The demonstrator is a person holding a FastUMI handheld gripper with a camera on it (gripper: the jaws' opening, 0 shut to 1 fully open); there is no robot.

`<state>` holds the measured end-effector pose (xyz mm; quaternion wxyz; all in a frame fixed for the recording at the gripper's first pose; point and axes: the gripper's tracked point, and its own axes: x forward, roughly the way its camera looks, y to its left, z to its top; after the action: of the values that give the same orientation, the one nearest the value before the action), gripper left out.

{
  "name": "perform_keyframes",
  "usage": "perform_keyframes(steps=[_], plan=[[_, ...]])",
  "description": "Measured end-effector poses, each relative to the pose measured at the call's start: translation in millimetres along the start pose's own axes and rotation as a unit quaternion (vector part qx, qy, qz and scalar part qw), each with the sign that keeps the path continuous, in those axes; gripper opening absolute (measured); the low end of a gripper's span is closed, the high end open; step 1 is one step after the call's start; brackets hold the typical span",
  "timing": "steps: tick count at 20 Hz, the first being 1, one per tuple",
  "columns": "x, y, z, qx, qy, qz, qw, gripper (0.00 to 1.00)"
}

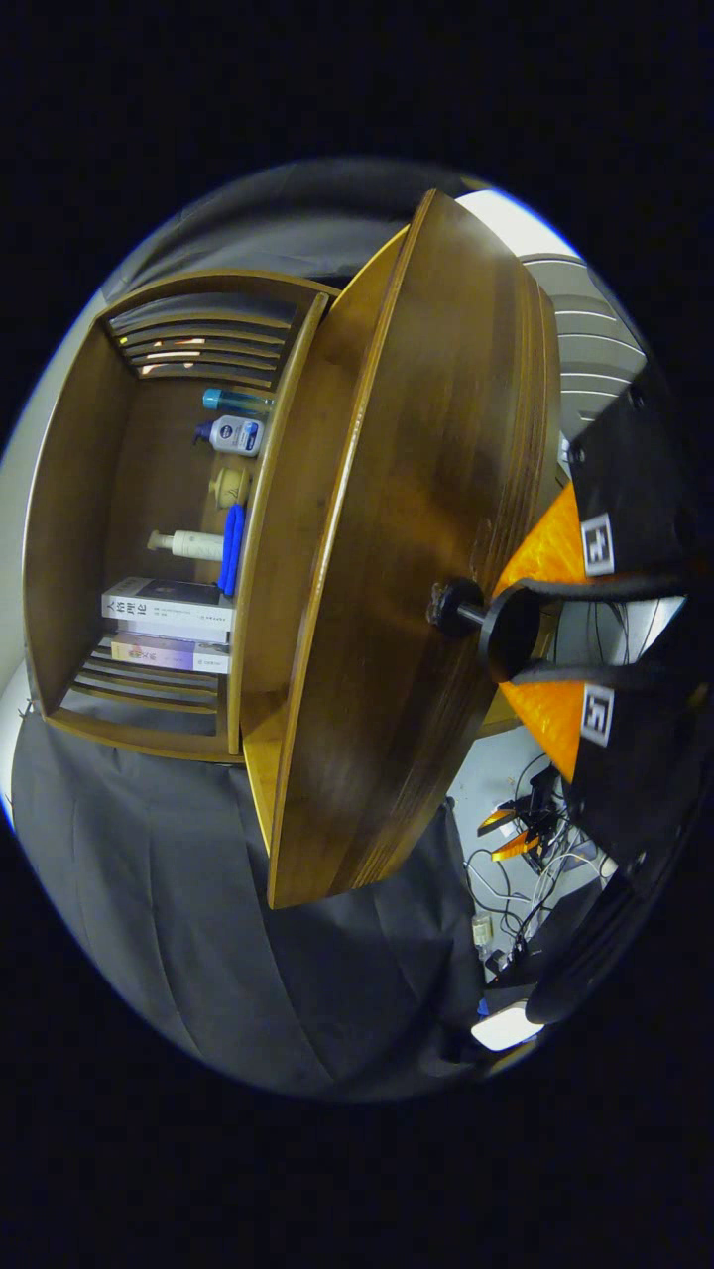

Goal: Pull open the drawer, take out the items inside it, and place them on the countertop above the cabinet.

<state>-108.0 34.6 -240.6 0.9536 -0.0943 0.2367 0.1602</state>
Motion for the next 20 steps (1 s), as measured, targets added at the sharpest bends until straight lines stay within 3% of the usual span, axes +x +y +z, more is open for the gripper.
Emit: perform_keyframes(steps=[2, 7, 14, 17, 20], plan=[[-6.7, 3.0, 4.0, 0.013, -0.009, 0.009, 1.0, 0.43], [-36.4, -7.8, 37.6, 0.011, -0.046, 0.01, 0.999, 1.0], [-61.3, -34.8, 72.8, 0.093, -0.026, 0.031, 0.995, 1.0], [-66.1, -58.6, 103.1, 0.029, -0.063, -0.006, 0.998, 0.99], [-66.4, -61.1, 126.6, -0.001, -0.088, -0.012, 0.996, 0.98]])
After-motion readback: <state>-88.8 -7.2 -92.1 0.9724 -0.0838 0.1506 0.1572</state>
